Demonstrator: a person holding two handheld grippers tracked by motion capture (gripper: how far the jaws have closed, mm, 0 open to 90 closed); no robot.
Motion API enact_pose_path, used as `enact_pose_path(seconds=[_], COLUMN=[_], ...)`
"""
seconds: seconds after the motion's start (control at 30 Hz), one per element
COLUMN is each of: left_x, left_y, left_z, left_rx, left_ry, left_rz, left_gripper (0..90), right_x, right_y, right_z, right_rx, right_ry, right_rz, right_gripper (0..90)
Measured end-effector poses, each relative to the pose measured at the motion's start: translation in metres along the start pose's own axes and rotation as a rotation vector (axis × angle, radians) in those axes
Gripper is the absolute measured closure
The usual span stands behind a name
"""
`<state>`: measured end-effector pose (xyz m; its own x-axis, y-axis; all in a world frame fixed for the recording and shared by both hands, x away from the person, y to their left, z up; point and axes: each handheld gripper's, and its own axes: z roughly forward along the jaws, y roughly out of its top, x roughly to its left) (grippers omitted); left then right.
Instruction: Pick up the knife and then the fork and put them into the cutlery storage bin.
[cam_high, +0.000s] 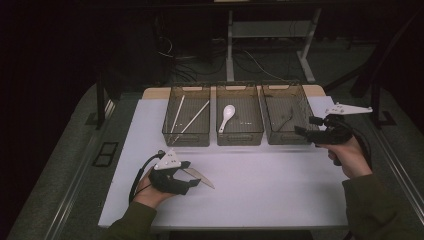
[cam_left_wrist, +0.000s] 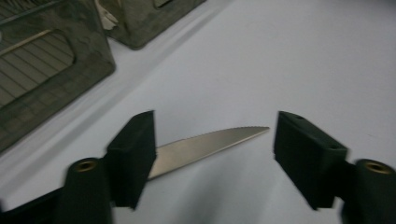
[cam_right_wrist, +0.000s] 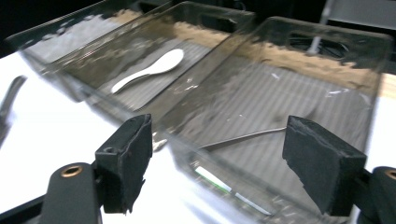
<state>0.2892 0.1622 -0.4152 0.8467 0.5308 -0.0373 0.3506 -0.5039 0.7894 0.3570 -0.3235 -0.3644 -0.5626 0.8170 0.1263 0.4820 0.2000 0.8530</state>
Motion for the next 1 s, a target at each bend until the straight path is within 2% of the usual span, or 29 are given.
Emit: enact_pose_path(seconds=[0.07,0.17,0.23,0.27,0.43,0.53,0.57,0.67,0.73,0.93,1.0], left_x=[0.006,0.017,0.024,0.028,0.044,0.059,0.062,0.074,0.079,0.078,0.075], left_y=[0.002,0.004,0.005,0.004,0.005,0.004,0.003,-0.002,-0.006,-0.010,-0.011], left_z=[0.001,0.003,0.006,0.008,0.013,0.016,0.016,0.019,0.020,0.015,0.012], left_rx=[0.015,0.050,0.071,0.090,0.142,0.169,0.179,0.210,0.246,0.261,0.276], left_ry=[0.015,0.041,0.075,0.107,0.173,0.203,0.207,0.212,0.215,0.193,0.174], left_rz=[0.003,0.003,0.004,0.012,0.018,0.000,0.000,-0.039,-0.045,-0.079,-0.070], left_gripper=[47.8,62.3,68.9,73.0,87.0,88.6,88.7,88.7,88.7,88.8,88.8], right_x=[0.010,0.021,0.028,0.032,0.048,0.055,0.056,0.058,0.059,0.058,0.058], right_y=[-0.008,-0.019,-0.029,-0.034,-0.060,-0.070,-0.074,-0.081,-0.085,-0.087,-0.087], right_z=[-0.002,-0.004,-0.006,-0.006,-0.007,-0.007,-0.007,-0.008,-0.009,-0.009,-0.009], right_rx=[-0.001,0.008,0.013,0.017,0.057,0.083,0.088,0.101,0.105,0.100,0.105], right_ry=[0.023,0.042,0.062,0.064,0.100,0.115,0.123,0.132,0.134,0.118,0.114], right_rz=[-0.011,-0.018,-0.016,-0.020,-0.028,-0.041,-0.040,-0.027,-0.034,-0.030,-0.035], right_gripper=[22.5,21.6,21.0,20.7,19.6,19.4,19.4,19.4,19.4,19.3,19.2])
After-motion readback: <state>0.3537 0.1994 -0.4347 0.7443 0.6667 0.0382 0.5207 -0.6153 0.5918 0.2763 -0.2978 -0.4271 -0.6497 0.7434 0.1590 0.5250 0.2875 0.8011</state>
